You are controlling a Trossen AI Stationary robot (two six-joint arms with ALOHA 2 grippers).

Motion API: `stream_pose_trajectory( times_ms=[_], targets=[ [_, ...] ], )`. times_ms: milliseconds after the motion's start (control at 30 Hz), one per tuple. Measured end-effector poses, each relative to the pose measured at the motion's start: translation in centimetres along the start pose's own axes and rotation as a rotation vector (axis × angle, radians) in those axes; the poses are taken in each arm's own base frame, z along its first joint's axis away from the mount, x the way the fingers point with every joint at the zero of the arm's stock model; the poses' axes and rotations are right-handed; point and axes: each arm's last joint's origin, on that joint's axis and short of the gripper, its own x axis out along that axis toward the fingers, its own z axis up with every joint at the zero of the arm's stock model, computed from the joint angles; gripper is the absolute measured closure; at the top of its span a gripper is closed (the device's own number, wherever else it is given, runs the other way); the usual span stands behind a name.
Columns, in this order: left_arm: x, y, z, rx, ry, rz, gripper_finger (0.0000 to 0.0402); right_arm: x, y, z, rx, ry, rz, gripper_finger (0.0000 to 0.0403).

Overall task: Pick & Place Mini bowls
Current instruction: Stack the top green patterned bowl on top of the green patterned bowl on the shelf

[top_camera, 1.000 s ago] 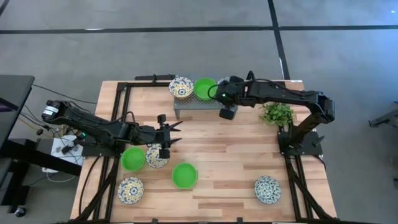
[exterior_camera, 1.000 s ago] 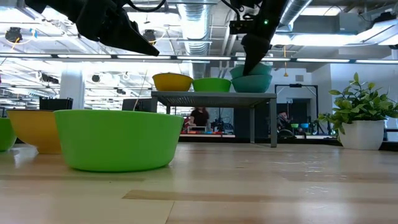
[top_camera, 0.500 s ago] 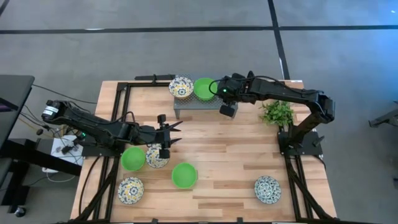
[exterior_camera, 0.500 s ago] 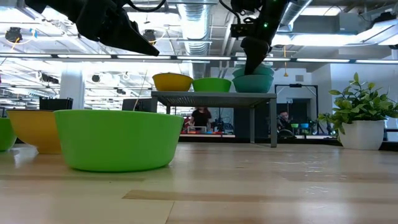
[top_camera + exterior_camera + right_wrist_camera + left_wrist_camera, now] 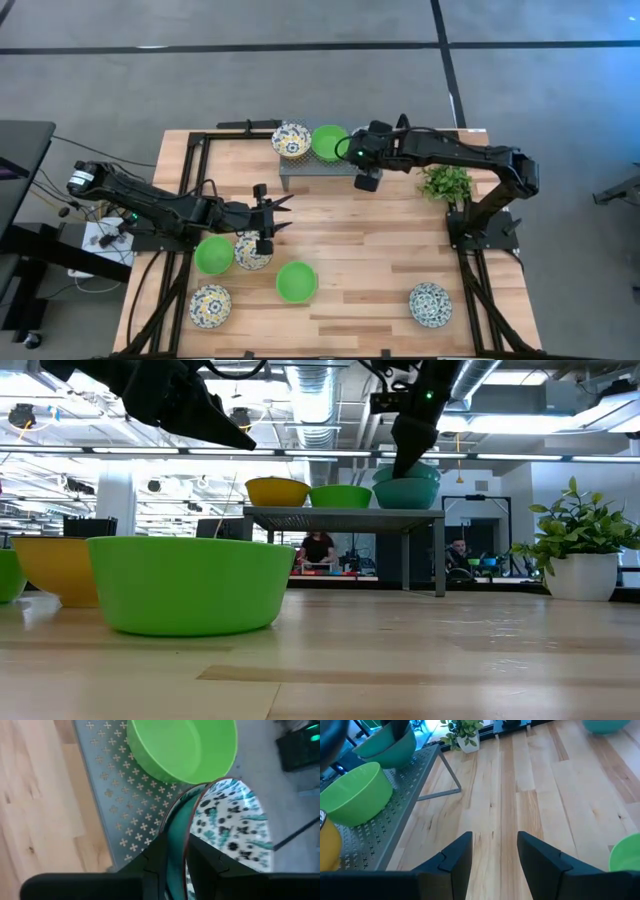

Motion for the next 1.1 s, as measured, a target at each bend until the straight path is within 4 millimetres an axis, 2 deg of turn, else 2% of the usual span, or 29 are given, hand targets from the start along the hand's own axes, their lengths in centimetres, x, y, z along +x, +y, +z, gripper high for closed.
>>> stream_pose_trajectory(
  times_ms=[600,1100],
  targets=[
    [0.00,0.00,0.00,-0.014,0.000,0.000,0.0244,-0.16,0.20,-0.31,-0.071,0.031,-0.010,0.0341],
    [0.00,0.00,0.00,-0.014,0.000,0.000,0.0244,-0.15,0.17,-0.28,-0.060,0.029,-0.016,0.0341]
  ],
)
